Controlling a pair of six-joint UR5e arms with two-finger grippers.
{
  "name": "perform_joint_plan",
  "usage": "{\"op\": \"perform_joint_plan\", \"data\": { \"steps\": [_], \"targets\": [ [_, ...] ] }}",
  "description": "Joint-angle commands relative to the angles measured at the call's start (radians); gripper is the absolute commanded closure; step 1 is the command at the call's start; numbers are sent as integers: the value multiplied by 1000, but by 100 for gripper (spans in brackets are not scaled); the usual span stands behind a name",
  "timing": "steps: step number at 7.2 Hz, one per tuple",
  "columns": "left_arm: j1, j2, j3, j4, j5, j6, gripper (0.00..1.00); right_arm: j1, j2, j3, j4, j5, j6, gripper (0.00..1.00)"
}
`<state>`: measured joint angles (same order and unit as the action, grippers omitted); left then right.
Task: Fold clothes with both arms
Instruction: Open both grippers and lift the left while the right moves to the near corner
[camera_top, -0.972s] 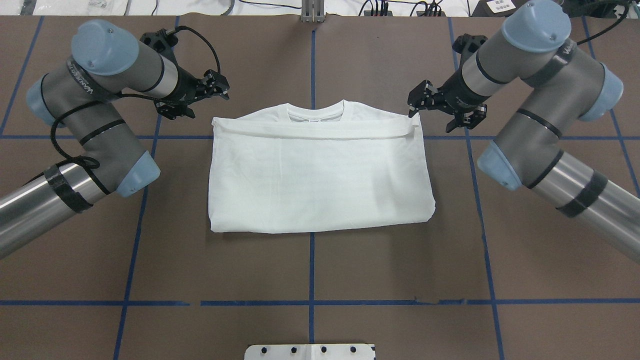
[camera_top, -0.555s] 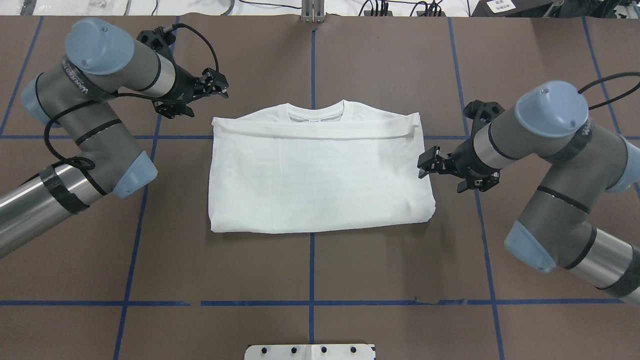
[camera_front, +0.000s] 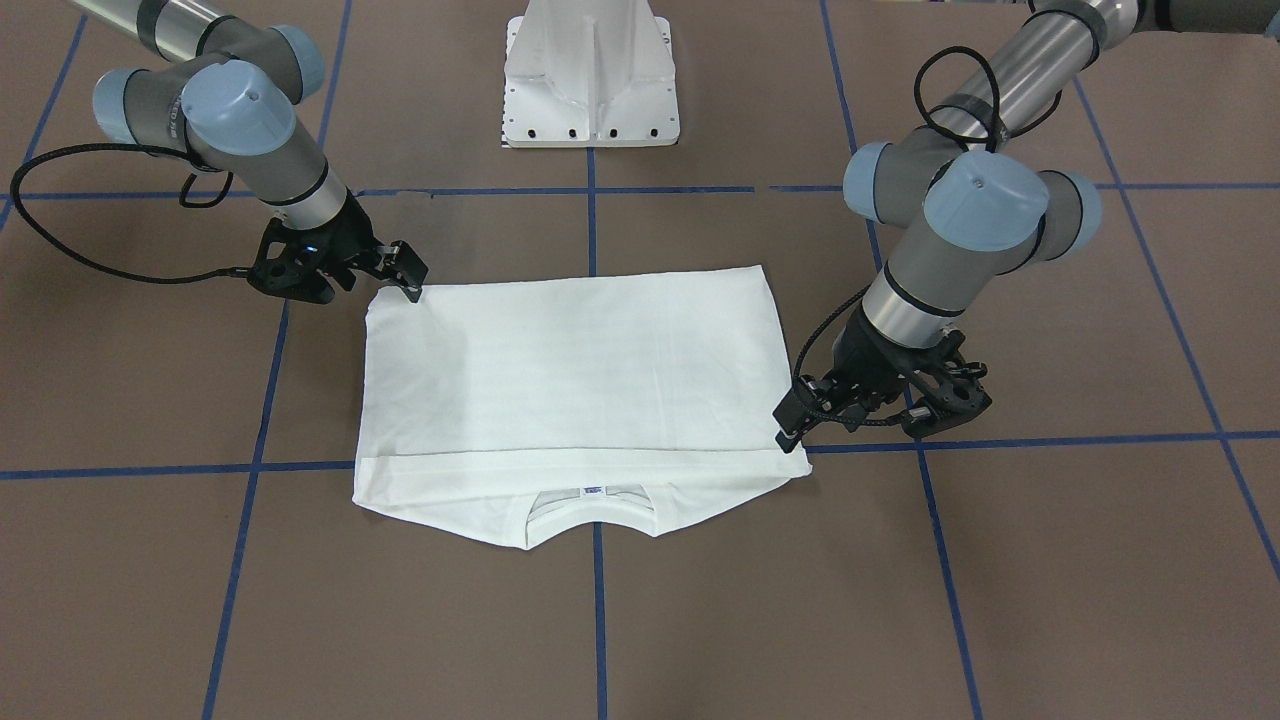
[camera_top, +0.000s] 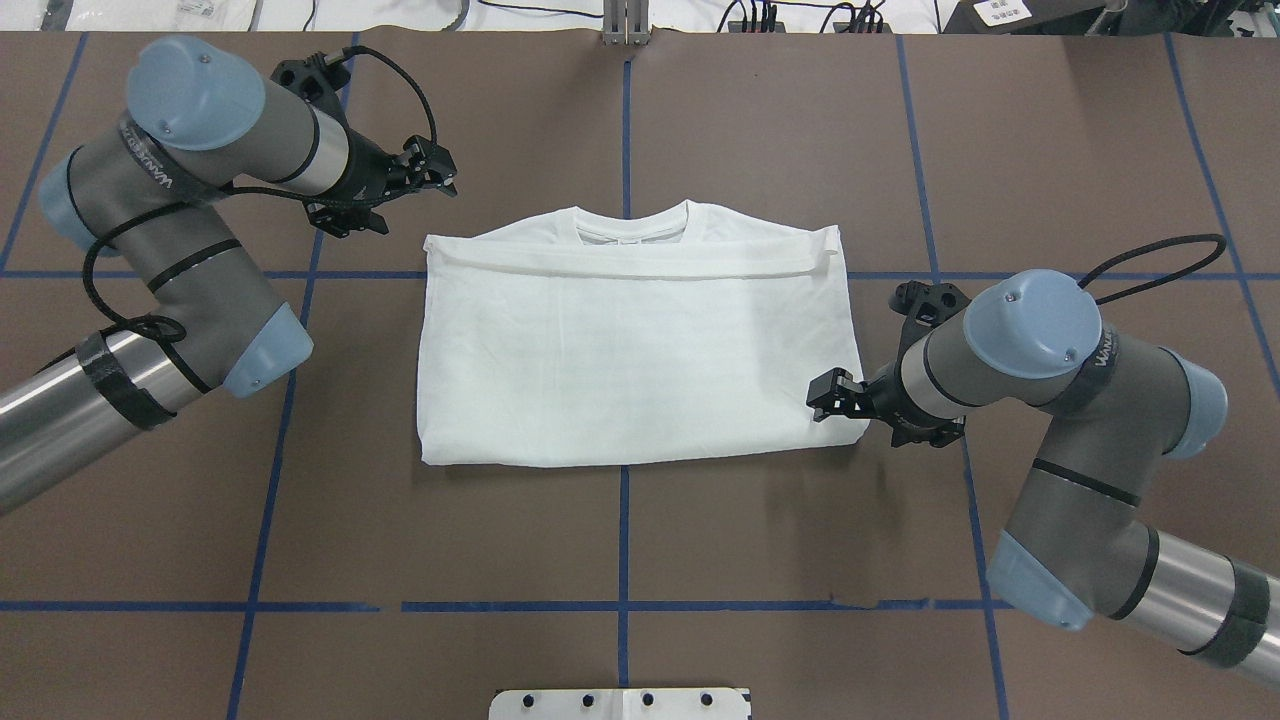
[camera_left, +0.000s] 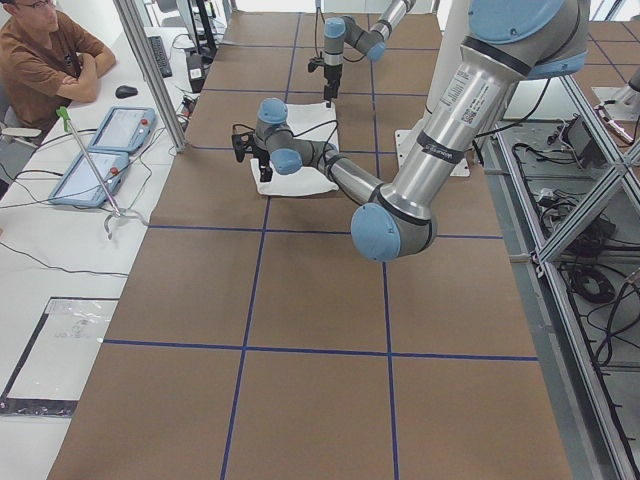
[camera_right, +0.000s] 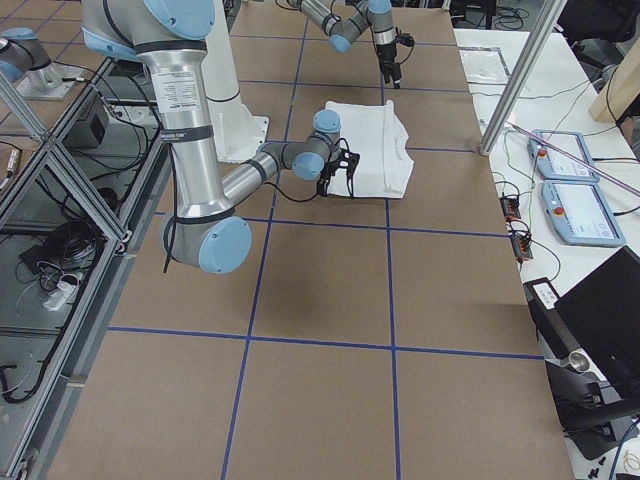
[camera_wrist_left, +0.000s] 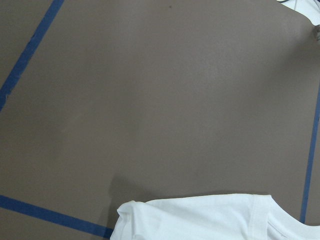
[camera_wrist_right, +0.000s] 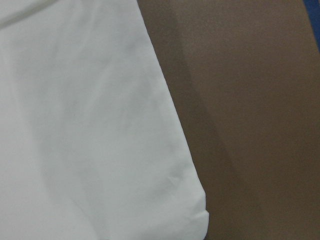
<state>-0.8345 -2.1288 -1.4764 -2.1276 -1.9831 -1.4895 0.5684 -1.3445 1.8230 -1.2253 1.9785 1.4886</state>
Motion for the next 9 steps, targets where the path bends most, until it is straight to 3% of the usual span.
{"op": "perform_joint_plan", "data": {
  "steps": [1,2,3,5,9],
  "targets": [
    [0,4,1,0,1,0,0,-24,7,-24,1,-32,1,9],
    [0,18,-1,-2,1,0,0,-25,8,-24,1,-32,1,9],
    [2,26,-1,-5,1,2,0,-27,7,-21,1,-33,2,22],
    [0,26,1,-5,1,2,0,-24,7,-8,1,-24,1,100],
    [2,24,-1,-3,1,-3,0,50,-31,63,-46,37,-5,100]
  ]
}}
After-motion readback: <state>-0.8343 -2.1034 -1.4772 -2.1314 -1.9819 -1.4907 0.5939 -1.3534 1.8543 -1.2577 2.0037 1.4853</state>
